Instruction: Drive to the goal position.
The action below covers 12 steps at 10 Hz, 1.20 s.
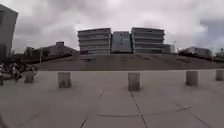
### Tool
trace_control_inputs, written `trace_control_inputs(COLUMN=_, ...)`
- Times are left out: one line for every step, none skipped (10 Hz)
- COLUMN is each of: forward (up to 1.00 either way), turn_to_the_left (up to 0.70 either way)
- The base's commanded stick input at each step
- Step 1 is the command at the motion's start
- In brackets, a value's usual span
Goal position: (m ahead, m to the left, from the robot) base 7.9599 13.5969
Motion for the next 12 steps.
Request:
trace_control_inputs(forward=1.0, turn_to_the_left=0.0)
trace_control_inputs(forward=1.0, turn_to_the_left=0.0)
trace_control_inputs(forward=1.0, turn_to_the_left=0.0)
trace_control_inputs(forward=1.0, turn_to_the_left=0.0)
trace_control_inputs(forward=1.0, turn_to_the_left=0.0)
trace_control_inputs(forward=1.0, turn_to_the_left=0.0)
trace_control_inputs(forward=1.0, turn_to_the_left=0.0)
trace_control_inputs(forward=1.0, turn_to_the_left=0.0)
trace_control_inputs(forward=1.0, turn_to_the_left=0.0)
trace_control_inputs(forward=1.0, turn_to_the_left=0.0)
trace_control_inputs(forward=1.0, turn_to_the_left=0.01)
trace_control_inputs(forward=1.0, turn_to_the_left=0.02)
